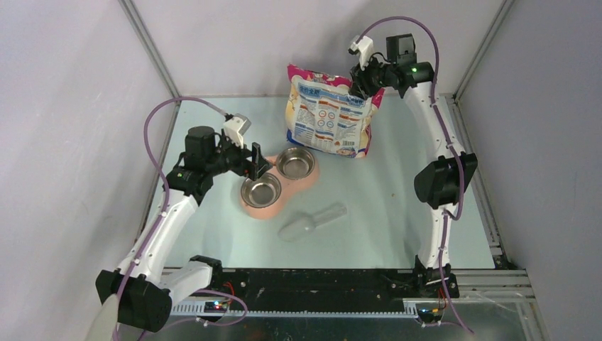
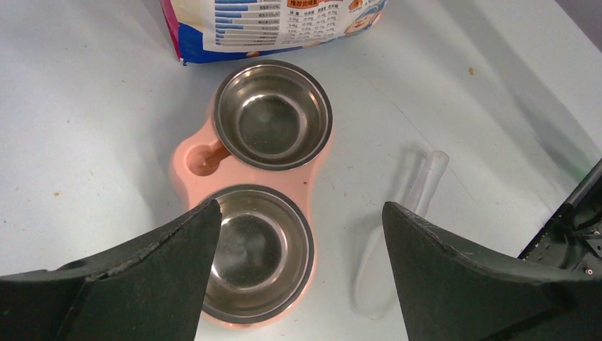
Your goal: Serve the pet food
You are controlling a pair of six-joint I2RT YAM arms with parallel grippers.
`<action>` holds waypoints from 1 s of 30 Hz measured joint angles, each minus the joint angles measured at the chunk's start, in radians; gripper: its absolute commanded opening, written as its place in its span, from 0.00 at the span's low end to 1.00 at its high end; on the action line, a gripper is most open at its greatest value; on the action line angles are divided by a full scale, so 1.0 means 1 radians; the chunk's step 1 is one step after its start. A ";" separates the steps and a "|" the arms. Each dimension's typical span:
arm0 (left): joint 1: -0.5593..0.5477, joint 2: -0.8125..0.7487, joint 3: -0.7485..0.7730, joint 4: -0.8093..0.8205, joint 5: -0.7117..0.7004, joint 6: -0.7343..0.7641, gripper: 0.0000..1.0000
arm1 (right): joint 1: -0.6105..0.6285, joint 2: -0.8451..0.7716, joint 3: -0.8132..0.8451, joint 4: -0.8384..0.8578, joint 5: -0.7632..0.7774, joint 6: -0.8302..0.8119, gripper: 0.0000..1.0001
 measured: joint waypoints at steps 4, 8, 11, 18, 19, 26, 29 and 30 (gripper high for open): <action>0.000 0.000 0.000 0.000 0.000 0.000 0.91 | 0.000 -0.007 0.000 -0.046 0.000 -0.027 0.00; -0.001 0.006 0.009 -0.004 -0.001 0.000 0.90 | 0.003 -0.026 -0.007 -0.102 0.013 -0.032 0.00; -0.010 0.034 0.043 0.002 -0.001 0.000 0.89 | 0.008 -0.056 -0.027 -0.129 0.023 0.022 0.00; -0.064 0.165 0.135 0.064 0.002 -0.050 0.83 | 0.006 -0.219 -0.198 -0.170 0.072 0.225 0.00; -0.078 0.194 0.152 0.070 0.002 -0.053 0.83 | 0.006 -0.252 -0.231 -0.175 0.083 0.253 0.00; -0.182 0.352 0.217 0.082 0.003 -0.022 0.81 | 0.014 -0.433 -0.417 -0.209 0.119 0.414 0.00; -0.219 0.397 0.218 0.076 0.003 -0.003 0.80 | 0.038 -0.500 -0.497 -0.202 0.117 0.463 0.01; -0.226 0.405 0.218 0.074 0.003 0.001 0.80 | 0.044 -0.512 -0.512 -0.200 0.117 0.472 0.04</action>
